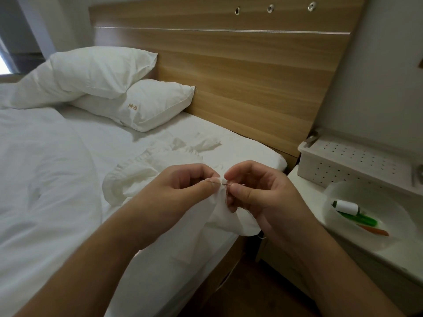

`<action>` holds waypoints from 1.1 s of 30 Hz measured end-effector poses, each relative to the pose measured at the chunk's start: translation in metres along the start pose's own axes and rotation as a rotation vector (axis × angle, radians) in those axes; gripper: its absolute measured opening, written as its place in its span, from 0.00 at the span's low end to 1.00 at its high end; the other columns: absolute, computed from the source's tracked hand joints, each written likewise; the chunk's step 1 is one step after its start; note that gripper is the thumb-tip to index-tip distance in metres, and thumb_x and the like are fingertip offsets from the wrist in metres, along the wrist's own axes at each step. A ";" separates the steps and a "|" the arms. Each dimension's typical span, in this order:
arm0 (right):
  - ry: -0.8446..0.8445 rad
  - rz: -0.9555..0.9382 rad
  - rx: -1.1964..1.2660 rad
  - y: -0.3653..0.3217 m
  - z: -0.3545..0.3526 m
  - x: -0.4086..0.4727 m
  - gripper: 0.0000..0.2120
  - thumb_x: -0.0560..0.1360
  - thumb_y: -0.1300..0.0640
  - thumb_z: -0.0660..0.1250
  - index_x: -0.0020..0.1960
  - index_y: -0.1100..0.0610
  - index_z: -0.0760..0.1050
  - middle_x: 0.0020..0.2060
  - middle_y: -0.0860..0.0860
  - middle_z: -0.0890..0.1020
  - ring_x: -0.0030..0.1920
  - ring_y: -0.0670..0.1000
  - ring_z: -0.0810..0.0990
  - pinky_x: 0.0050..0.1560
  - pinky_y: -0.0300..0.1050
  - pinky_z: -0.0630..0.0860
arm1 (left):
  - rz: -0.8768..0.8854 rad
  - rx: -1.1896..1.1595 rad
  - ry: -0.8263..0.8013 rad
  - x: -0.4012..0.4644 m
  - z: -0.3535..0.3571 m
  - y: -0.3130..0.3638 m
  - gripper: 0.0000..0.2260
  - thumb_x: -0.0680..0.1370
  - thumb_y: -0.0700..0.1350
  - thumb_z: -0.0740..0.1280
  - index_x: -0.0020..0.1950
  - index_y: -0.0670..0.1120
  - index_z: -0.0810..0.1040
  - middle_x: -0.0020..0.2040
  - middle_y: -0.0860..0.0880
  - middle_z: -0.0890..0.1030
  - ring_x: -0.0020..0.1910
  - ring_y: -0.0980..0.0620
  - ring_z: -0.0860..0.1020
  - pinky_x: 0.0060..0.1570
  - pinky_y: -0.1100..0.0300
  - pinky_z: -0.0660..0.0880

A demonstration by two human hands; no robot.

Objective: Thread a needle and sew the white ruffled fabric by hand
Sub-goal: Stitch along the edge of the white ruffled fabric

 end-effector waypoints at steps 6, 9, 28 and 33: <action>0.101 -0.010 0.029 0.002 0.005 -0.002 0.10 0.73 0.76 0.70 0.49 0.63 0.80 0.37 0.57 0.81 0.38 0.55 0.81 0.42 0.45 0.80 | -0.004 -0.004 -0.017 0.001 0.003 -0.001 0.09 0.83 0.49 0.68 0.51 0.46 0.86 0.50 0.41 0.86 0.50 0.38 0.83 0.54 0.44 0.78; 0.111 -0.034 -0.065 -0.003 0.009 -0.003 0.09 0.73 0.73 0.72 0.48 0.62 0.82 0.39 0.56 0.84 0.39 0.54 0.84 0.44 0.47 0.83 | -0.024 0.009 -0.005 0.000 0.002 -0.001 0.09 0.84 0.49 0.68 0.51 0.47 0.86 0.51 0.40 0.86 0.52 0.41 0.84 0.56 0.44 0.78; 0.081 -0.378 -0.569 -0.003 0.018 -0.006 0.10 0.73 0.69 0.72 0.44 0.54 0.82 0.43 0.47 0.84 0.51 0.53 0.81 0.54 0.55 0.78 | -0.168 0.010 0.058 0.003 0.008 0.000 0.08 0.74 0.50 0.71 0.40 0.47 0.85 0.38 0.46 0.82 0.39 0.49 0.79 0.45 0.49 0.73; 0.190 -0.336 -0.321 -0.003 0.021 -0.008 0.09 0.76 0.71 0.69 0.44 0.59 0.82 0.41 0.51 0.85 0.49 0.53 0.84 0.54 0.47 0.82 | -0.151 0.098 0.094 0.002 0.007 0.004 0.08 0.80 0.47 0.72 0.41 0.49 0.85 0.38 0.48 0.83 0.39 0.53 0.80 0.45 0.52 0.75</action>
Point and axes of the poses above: each hand's wrist, its own x-axis towards the middle knuckle, its own z-axis out of the palm, y = z × x, the point moved 1 cm from there along x, towards the middle knuckle
